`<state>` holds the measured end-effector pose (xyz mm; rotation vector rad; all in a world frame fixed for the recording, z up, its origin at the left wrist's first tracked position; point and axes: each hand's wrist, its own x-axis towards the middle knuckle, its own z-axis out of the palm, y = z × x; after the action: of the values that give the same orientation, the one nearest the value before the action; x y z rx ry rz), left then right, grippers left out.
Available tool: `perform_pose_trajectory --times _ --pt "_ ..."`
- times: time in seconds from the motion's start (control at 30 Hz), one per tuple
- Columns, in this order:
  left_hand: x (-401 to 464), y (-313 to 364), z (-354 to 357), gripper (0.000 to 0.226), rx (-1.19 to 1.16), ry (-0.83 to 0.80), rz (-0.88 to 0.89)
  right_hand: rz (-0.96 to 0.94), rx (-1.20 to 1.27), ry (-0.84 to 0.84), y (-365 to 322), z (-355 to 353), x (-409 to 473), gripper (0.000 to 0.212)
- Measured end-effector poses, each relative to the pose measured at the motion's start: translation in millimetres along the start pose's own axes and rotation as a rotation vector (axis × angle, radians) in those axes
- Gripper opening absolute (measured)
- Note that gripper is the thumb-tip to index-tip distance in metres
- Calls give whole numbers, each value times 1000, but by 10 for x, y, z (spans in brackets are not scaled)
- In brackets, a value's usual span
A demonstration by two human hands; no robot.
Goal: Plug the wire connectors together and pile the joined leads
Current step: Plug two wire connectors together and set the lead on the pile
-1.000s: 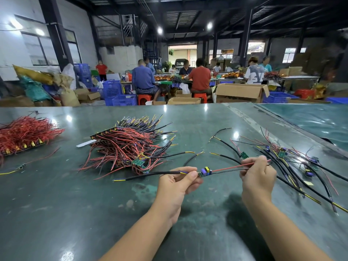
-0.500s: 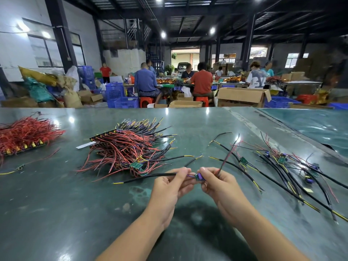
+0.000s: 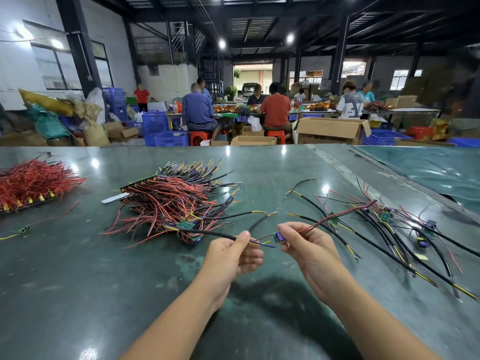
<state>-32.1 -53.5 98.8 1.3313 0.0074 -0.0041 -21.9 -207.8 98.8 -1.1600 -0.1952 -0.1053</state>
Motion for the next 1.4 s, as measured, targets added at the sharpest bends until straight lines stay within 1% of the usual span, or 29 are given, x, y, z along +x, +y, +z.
perform_pose_trajectory --times 0.13,0.23,0.33,0.43,0.5,0.6,0.67,0.77,0.87,0.97,1.1,1.17,1.23,1.3,1.4 --pt "2 -5 -15 38 -6 -35 -33 -31 -44 59 9 -20 15 12" --pt "6 -16 -10 35 10 0 8 -4 -118 81 30 -16 10 10" --pt "11 -19 -21 31 55 36 61 21 -166 59 29 -7 4 14" --pt "12 -25 -5 32 161 54 87 26 -167 50 16 2 -5 20" --pt "7 -29 14 33 209 66 96 5 -181 61 23 1 -9 16" --pt "0 -29 20 38 225 63 97 -13 -180 89 41 -3 -6 10" --pt "-5 -23 20 41 224 53 93 -16 -168 88 35 -3 -1 14" --pt "-3 -17 18 41 209 72 111 2 -141 24 22 2 -17 27" --pt "7 -18 7 38 182 105 134 34 -137 -52 19 18 -46 28" --pt "17 -30 -2 33 180 122 144 65 -145 -90 28 30 -61 31" --pt "18 -39 -6 34 156 108 113 70 -131 -106 38 21 -58 19" --pt "15 -37 1 35 125 90 87 55 -134 -93 37 19 -58 19" --pt "11 -35 7 35 79 75 62 65 -85 -85 27 23 -64 18" --pt "7 -30 9 35 20 63 39 121 8 -107 5 34 -73 19" --pt "-1 -18 3 36 -83 26 -2 213 84 -121 -14 31 -73 22"
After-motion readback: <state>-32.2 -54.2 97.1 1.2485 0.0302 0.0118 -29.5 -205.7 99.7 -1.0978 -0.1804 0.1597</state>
